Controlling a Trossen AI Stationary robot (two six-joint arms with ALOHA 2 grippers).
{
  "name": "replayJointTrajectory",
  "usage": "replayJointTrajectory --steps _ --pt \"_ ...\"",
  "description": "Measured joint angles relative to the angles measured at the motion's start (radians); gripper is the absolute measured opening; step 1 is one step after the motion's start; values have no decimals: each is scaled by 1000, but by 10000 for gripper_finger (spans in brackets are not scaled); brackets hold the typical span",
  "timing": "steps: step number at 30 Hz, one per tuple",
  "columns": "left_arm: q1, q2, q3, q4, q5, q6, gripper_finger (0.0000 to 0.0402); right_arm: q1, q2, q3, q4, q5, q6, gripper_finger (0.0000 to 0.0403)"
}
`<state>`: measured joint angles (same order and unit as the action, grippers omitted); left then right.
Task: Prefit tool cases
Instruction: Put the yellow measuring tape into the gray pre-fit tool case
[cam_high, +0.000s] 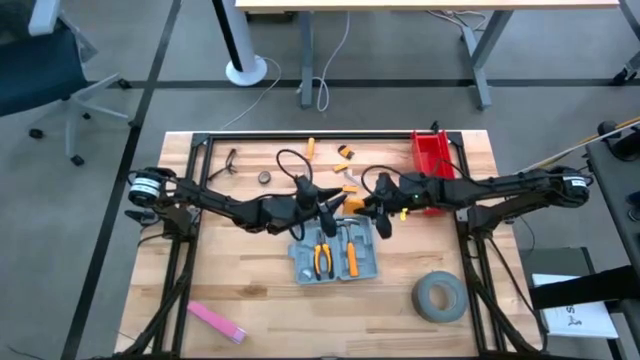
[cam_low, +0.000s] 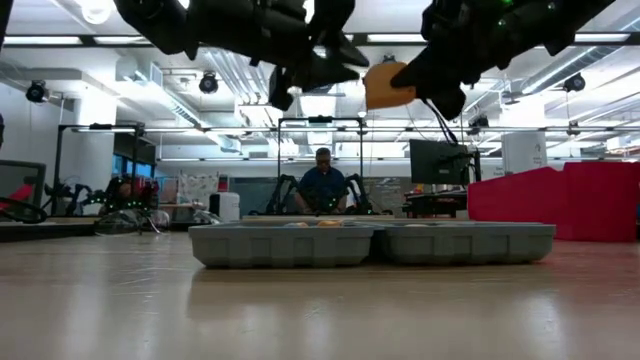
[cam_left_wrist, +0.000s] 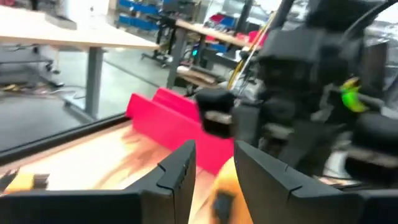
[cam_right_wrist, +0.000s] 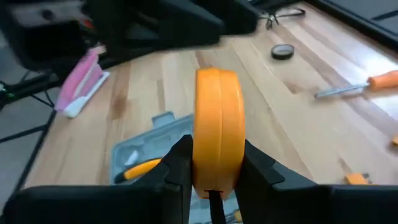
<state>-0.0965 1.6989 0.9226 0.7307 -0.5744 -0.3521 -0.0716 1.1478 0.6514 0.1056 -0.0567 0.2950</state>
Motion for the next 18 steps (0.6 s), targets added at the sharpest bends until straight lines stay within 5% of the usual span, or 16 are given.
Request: replayJointTrajectory --steps 4,12,18 --pt "-12 0 45 -151 -44 -26 114 -1 0 0 -16 35 40 73" --pt "-35 16 284 -724 -91 -24 114 -21 0 0 -63 61 49 65" --pt "-53 66 415 -917 -150 -16 114 -58 0 0 -80 59 122 65"
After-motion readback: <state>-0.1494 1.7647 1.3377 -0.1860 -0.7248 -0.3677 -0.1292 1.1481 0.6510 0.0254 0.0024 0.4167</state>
